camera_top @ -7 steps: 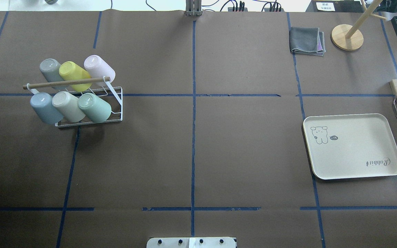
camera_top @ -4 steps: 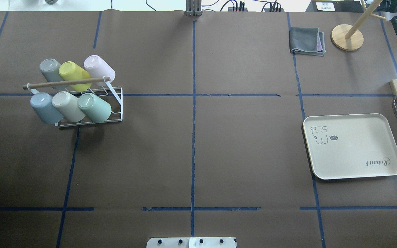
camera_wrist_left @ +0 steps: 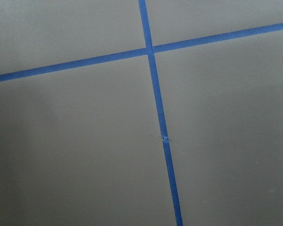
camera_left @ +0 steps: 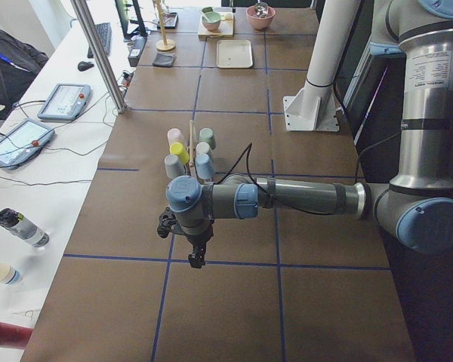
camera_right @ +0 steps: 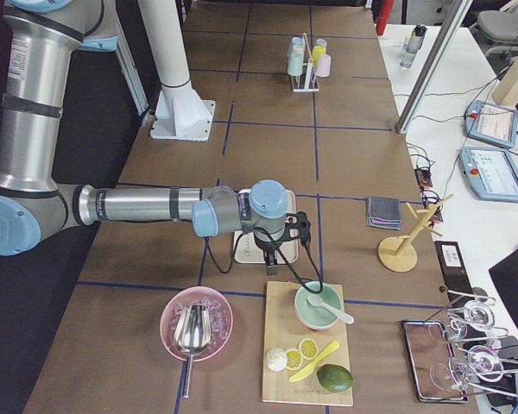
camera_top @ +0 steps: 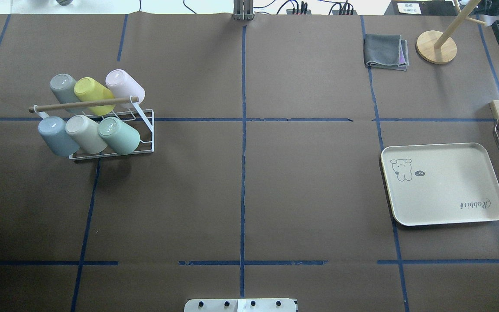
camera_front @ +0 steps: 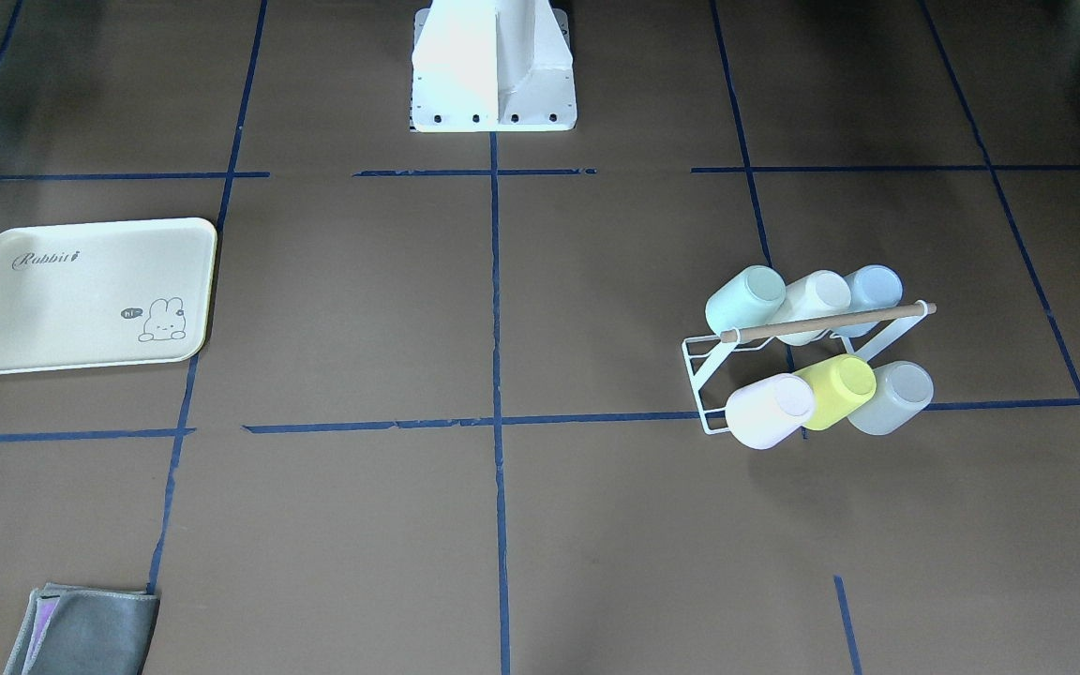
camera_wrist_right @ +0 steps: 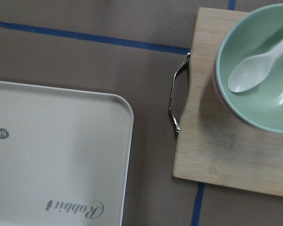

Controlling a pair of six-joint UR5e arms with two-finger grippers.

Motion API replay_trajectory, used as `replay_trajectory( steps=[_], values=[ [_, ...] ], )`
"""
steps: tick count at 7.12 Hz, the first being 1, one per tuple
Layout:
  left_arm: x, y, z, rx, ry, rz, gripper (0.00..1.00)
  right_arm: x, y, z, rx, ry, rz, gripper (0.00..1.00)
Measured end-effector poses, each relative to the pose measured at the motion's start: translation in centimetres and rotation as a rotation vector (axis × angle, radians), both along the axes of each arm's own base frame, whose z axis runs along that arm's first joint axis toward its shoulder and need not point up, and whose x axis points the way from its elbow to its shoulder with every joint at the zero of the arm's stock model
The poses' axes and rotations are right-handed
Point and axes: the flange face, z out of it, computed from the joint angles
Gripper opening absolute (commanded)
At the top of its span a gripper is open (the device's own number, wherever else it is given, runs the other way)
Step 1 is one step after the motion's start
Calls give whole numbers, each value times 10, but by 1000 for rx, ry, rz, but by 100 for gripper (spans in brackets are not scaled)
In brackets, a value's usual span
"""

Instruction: Pick up and place green cup on tray

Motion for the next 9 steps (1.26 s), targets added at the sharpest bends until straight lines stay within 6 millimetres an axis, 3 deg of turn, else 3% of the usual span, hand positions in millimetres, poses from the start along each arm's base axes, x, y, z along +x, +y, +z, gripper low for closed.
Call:
replay_trajectory(
  steps=[1,3,5,7,9],
  values=[
    [0,0,0,0,0,1,100,-21,-1,8,2,-18,19,100],
    [1,0,0,-1,0,1,100,-60,4,42,13,-70,69,97],
    [1,-1,0,1,0,2,100,-99,13,54,0,-79,105,86],
    [1,-1,-1,3,0,3,100,-121,20,60,-7,-66,85,71],
    [1,-2,-2,6,0,3,100,-124,25,76,-22,-55,69,62]
  ],
)
